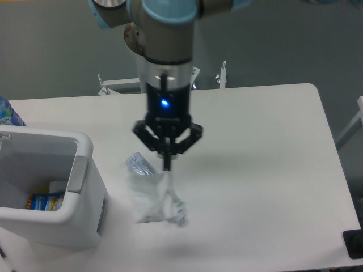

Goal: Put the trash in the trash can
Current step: 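Lift the plastic bag and carry it toward the white bin, then lower the bag into the bin and open the gripper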

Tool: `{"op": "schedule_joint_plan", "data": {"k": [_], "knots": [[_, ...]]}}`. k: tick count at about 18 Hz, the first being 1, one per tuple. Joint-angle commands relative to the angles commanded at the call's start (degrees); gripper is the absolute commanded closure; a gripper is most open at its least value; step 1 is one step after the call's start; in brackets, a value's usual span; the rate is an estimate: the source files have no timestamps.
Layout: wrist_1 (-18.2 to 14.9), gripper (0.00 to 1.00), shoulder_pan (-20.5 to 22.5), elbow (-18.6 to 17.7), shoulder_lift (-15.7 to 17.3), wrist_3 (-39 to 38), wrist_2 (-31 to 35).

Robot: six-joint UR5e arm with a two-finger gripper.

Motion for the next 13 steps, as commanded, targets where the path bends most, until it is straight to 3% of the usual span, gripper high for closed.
{"op": "schedule_joint_plan", "data": {"k": [11, 13], "knots": [[0.0, 1.0, -7.6, 0.0, 0.2, -0.8, -3.5], [-0.1, 0.95, -8.4, -0.2, 0.2, -0.7, -3.6]]}}
